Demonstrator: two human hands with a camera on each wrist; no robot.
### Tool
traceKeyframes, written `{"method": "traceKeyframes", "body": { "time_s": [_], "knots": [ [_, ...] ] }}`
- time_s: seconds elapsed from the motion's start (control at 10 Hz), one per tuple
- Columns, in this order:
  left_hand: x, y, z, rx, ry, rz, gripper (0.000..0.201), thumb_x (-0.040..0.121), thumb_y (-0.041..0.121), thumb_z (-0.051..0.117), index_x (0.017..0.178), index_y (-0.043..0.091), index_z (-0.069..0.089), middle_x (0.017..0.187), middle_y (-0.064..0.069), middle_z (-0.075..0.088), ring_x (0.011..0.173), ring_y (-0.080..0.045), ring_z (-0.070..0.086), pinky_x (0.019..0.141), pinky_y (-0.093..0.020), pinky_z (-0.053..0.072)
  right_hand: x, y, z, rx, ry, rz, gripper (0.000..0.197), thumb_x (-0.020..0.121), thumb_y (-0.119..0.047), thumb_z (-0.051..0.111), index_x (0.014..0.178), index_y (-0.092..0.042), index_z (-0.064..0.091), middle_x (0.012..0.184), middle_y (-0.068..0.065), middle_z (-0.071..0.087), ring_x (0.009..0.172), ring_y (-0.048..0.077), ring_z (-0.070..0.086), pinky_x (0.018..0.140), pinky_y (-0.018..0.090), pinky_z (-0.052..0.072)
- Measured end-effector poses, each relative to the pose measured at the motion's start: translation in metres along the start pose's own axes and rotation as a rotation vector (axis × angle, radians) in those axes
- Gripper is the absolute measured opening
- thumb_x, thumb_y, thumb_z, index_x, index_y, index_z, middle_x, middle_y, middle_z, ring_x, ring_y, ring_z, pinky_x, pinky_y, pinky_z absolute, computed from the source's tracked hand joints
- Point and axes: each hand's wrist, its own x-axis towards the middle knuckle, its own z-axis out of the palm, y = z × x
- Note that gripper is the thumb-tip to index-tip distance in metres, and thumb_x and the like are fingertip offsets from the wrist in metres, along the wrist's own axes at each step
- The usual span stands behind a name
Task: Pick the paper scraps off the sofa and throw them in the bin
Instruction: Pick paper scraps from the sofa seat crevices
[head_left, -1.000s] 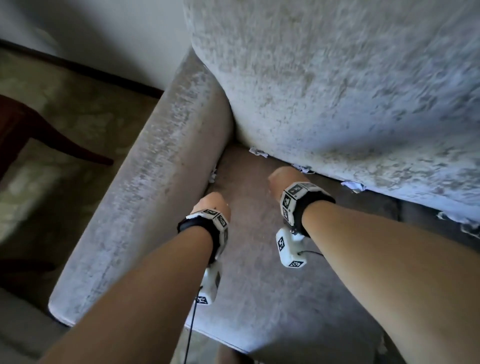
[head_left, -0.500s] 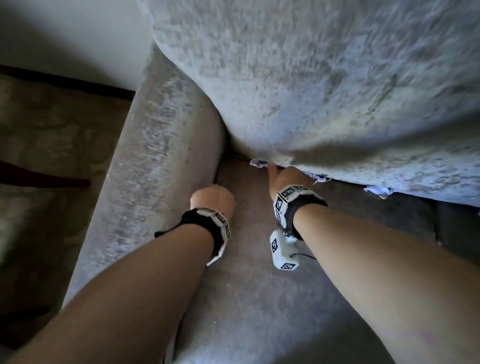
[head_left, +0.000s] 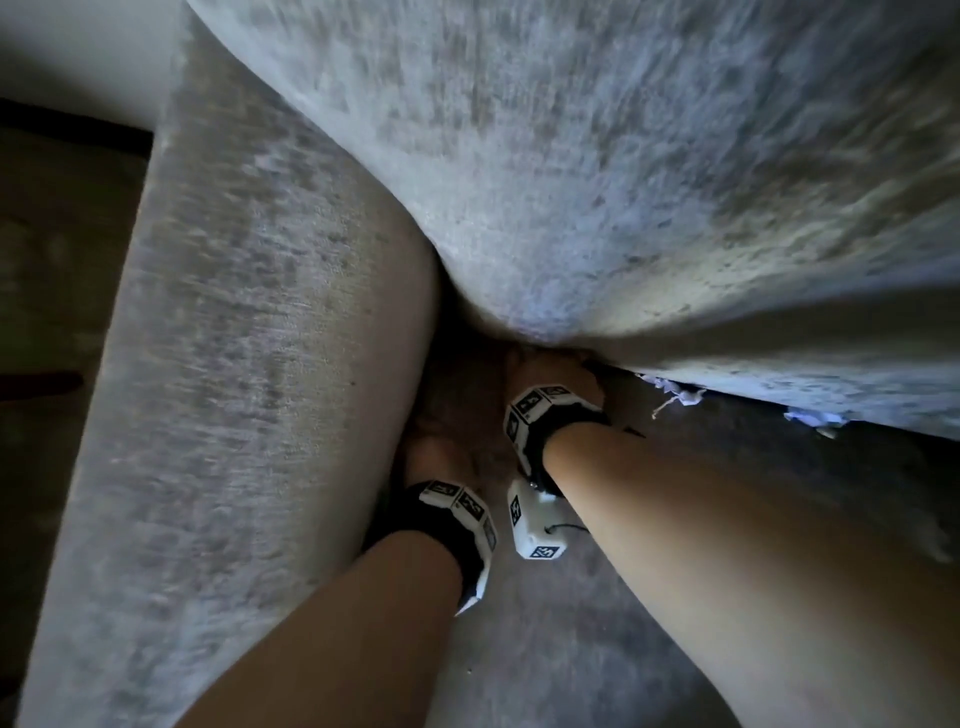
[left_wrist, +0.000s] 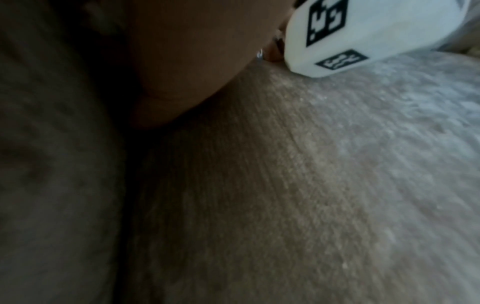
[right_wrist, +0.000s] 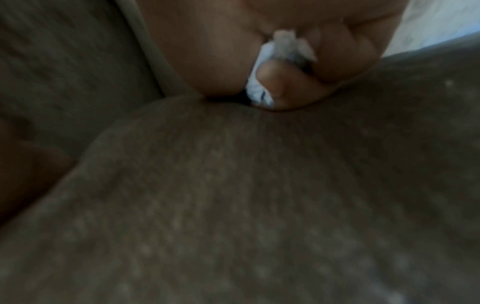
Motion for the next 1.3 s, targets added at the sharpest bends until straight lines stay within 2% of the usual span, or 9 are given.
{"method": "traceKeyframes", "body": {
  "time_s": [0.1, 0.3, 0.5, 0.7, 0.9, 1.0, 1.1, 1.2, 1.3],
  "knots": [
    [0.012, -0.001, 0.004, 0.503, -0.085, 0.23, 0.044, 0.103, 0.016, 0.04, 0.142, -0.004, 0.036, 0.149, -0.02, 0.037, 0.136, -0.031, 0.037, 0.109, -0.037, 0.027, 0.021, 0.003, 0.028, 0.036, 0.083, 0.063, 0.049, 0.098, -0.035, 0.028, 0.137, -0.013, 0.049, 0.137, 0.011, 0.052, 0.119, 0.032, 0.056, 0.09, 0.043, 0.046],
    [0.0, -0.001, -0.006, 0.436, 0.02, 0.152, 0.045, 0.106, 0.018, 0.027, 0.145, -0.003, 0.026, 0.153, -0.018, 0.029, 0.141, -0.027, 0.03, 0.109, -0.035, 0.03, 0.008, 0.014, 0.014, 0.265, 0.126, 0.206, 0.051, 0.097, -0.027, 0.036, 0.137, 0.003, 0.041, 0.128, 0.011, 0.061, 0.116, 0.032, 0.06, 0.091, 0.039, 0.047],
    [-0.017, 0.003, 0.004, 0.361, 0.087, -0.03, 0.035, 0.103, 0.01, 0.028, 0.133, 0.001, 0.044, 0.138, -0.015, 0.046, 0.129, -0.028, 0.046, 0.089, -0.035, 0.047, -0.02, 0.037, 0.002, 0.443, 0.175, 0.065, 0.034, 0.1, -0.02, 0.034, 0.119, -0.003, 0.056, 0.122, 0.02, 0.061, 0.114, 0.038, 0.059, 0.092, 0.042, 0.047],
    [-0.05, 0.005, 0.007, 0.413, 0.135, -0.047, 0.033, 0.097, 0.013, 0.039, 0.116, 0.008, 0.066, 0.125, -0.007, 0.062, 0.115, -0.023, 0.06, 0.087, -0.033, 0.05, -0.053, 0.098, 0.0, 0.472, 0.091, 0.036, 0.042, 0.095, -0.036, 0.03, 0.108, -0.01, 0.061, 0.121, 0.019, 0.062, 0.112, 0.039, 0.059, 0.091, 0.039, 0.045],
    [-0.095, 0.023, 0.004, 0.204, 0.166, 0.056, 0.025, 0.095, 0.009, 0.048, 0.107, 0.007, 0.071, 0.11, -0.006, 0.07, 0.094, -0.018, 0.066, 0.063, -0.014, 0.048, -0.087, 0.181, -0.006, 0.501, 0.045, 0.085, 0.049, 0.1, -0.031, 0.026, 0.112, -0.004, 0.065, 0.121, 0.018, 0.062, 0.113, 0.036, 0.059, 0.096, 0.038, 0.046],
    [-0.127, 0.051, 0.014, 0.208, 0.19, 0.053, 0.026, 0.096, 0.01, 0.051, 0.116, 0.005, 0.067, 0.116, -0.012, 0.067, 0.108, -0.026, 0.065, 0.079, -0.03, 0.05, -0.104, 0.217, -0.013, 0.545, 0.063, 0.095, 0.043, 0.102, -0.022, 0.029, 0.117, 0.002, 0.062, 0.128, 0.021, 0.058, 0.119, 0.036, 0.055, 0.102, 0.039, 0.042],
    [-0.161, 0.078, 0.023, 0.195, 0.274, 0.066, 0.022, 0.091, 0.013, 0.053, 0.101, 0.01, 0.072, 0.107, -0.009, 0.071, 0.101, -0.025, 0.068, 0.075, -0.027, 0.047, -0.118, 0.255, -0.014, 0.561, 0.101, 0.099, 0.04, 0.1, -0.021, 0.03, 0.098, -0.005, 0.066, 0.112, 0.022, 0.064, 0.105, 0.034, 0.06, 0.091, 0.036, 0.045],
    [-0.184, 0.104, 0.032, 0.185, 0.35, 0.152, 0.032, 0.094, 0.033, 0.041, 0.105, 0.022, 0.069, 0.113, -0.004, 0.069, 0.102, -0.028, 0.066, 0.081, -0.03, 0.047, -0.131, 0.291, -0.015, 0.643, 0.146, 0.103, 0.039, 0.097, -0.025, 0.031, 0.067, -0.01, 0.051, 0.073, 0.011, 0.052, 0.076, 0.024, 0.051, 0.071, 0.031, 0.039],
    [-0.206, 0.128, 0.035, 0.182, 0.341, 0.152, 0.034, 0.097, 0.032, 0.041, 0.112, 0.019, 0.068, 0.118, -0.006, 0.066, 0.108, -0.031, 0.063, 0.087, -0.033, 0.049, -0.147, 0.321, -0.02, 0.686, 0.185, 0.103, 0.045, 0.096, -0.026, 0.032, 0.053, -0.013, 0.037, 0.059, 0.005, 0.038, 0.065, 0.022, 0.044, 0.064, 0.028, 0.034]
  ]
}}
